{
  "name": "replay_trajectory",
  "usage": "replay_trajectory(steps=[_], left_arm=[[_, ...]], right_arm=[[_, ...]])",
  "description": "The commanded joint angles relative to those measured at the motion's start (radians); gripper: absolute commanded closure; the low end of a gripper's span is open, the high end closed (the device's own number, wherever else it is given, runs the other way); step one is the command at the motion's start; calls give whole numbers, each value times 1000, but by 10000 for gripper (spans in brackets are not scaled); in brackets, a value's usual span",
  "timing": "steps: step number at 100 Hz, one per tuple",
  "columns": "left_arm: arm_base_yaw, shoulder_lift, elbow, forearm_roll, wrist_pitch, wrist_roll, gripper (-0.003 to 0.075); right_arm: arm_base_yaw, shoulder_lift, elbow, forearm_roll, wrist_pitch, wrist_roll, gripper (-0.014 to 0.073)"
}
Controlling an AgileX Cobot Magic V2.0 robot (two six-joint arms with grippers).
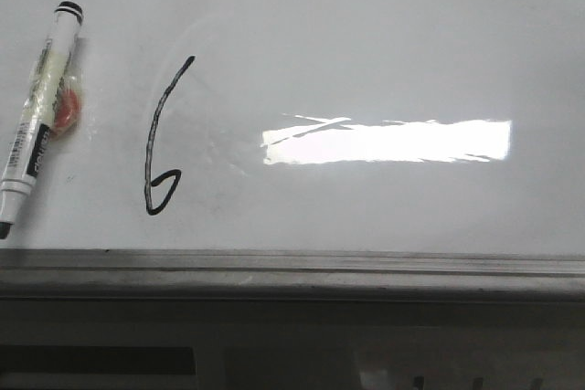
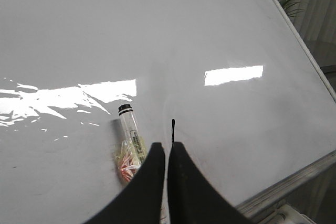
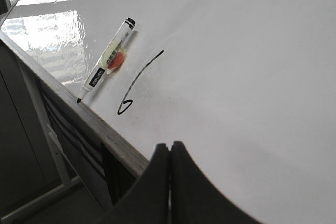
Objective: Write number 6 on whiteboard
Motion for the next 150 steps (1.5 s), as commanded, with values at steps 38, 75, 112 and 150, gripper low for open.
replay_trajectory(steps=[38, 75, 112, 150], left_arm=[[242, 12, 109, 143, -106, -69, 741], [473, -50, 248, 157, -193, -69, 741], [596, -97, 254, 169, 48, -69, 741], [596, -97, 254, 169, 43, -70, 741]], right_arm=[[-5, 5, -25, -8, -81, -9, 657], [-5, 5, -25, -8, -81, -9, 657], [-5, 5, -25, -8, -82, -9, 657], [-5, 5, -25, -8, -82, -9, 657]])
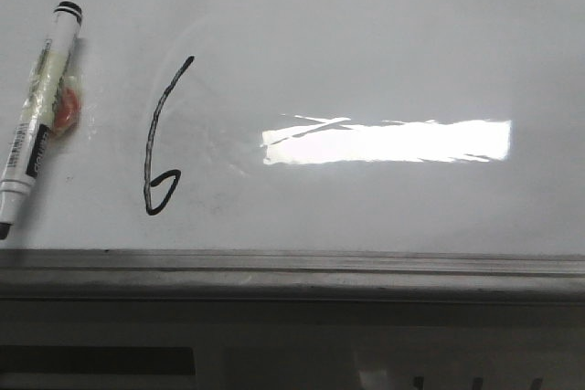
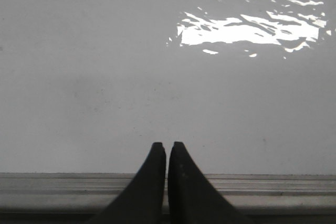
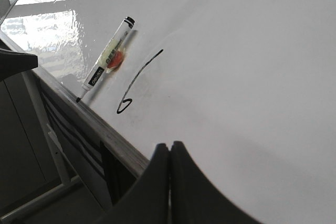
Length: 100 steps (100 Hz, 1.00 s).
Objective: Write number 6 on whiteboard
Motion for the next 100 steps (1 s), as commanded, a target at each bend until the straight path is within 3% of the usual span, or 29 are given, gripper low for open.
replay_trajectory(steps=[1, 69, 85, 100], left_arm=[[2, -28, 25, -2, -62, -13, 741], [2, -28, 25, -2, -62, -13, 741], [2, -28, 25, -2, -62, -13, 741], [2, -28, 25, -2, -62, -13, 741]], right_arm=[[-5, 5, -28, -8, -80, -7, 657], [-5, 5, -28, -9, -78, -7, 657], [-35, 5, -28, -203, -117, 0, 657], [-174, 5, -4, -259, -158, 97, 657]])
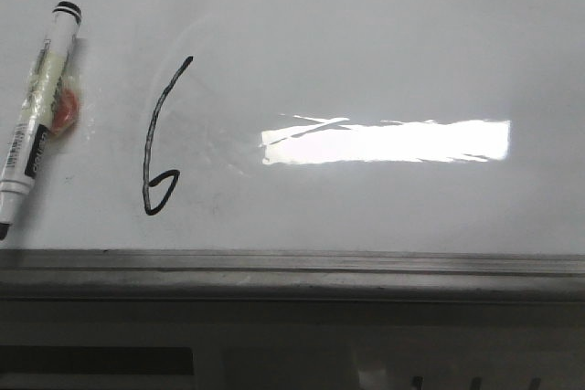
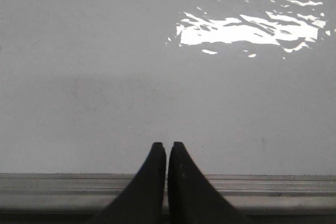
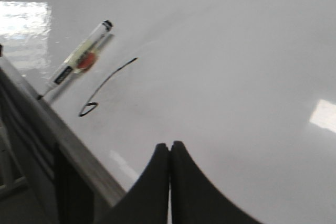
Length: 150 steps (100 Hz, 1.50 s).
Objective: Write number 6 on whiteboard
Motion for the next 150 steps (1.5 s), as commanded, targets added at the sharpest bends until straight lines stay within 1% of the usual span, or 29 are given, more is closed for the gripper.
replay_trajectory(steps=[1, 11, 19, 25, 33, 38, 54, 61, 70, 86, 97, 106, 150], left_arm=[[2, -28, 25, -3, -62, -9, 741], [2, -28, 25, -3, -62, -9, 741], [2, -28, 25, -3, -62, -9, 741], [2, -28, 25, -3, -62, -9, 741], [2, -28, 25, -3, -62, -9, 741], [2, -28, 25, -3, -62, -9, 741], [2, -28, 25, -3, -62, -9, 741], [2, -28, 25, -3, -62, -9, 741], [2, -28, 25, -3, -62, -9, 741], [2, -28, 25, -3, -62, -9, 741], [2, -28, 25, -3, -62, -9, 741], [2, -28, 25, -9, -68, -9, 741], [2, -28, 25, -10, -70, -9, 741]], right_arm=[[-80, 5, -3, -64, -121, 74, 657], [-197, 5, 61, -194, -194, 245, 657], [-300, 5, 124, -267, -252, 356, 657], [-360, 5, 161, -290, -270, 411, 657], [-437, 5, 198, -299, -272, 440, 657], [-475, 2, 195, -302, -203, 440, 657], [-561, 2, 195, -313, -112, 440, 657], [-583, -15, 195, -324, -71, 440, 657], [-599, -72, 195, -327, 21, 440, 657], [-622, -267, 197, -327, 209, 440, 657], [-654, -383, 197, -327, 308, 438, 657], [-662, -370, 197, -327, 345, 438, 657], [-662, -375, 197, -327, 345, 425, 657]])
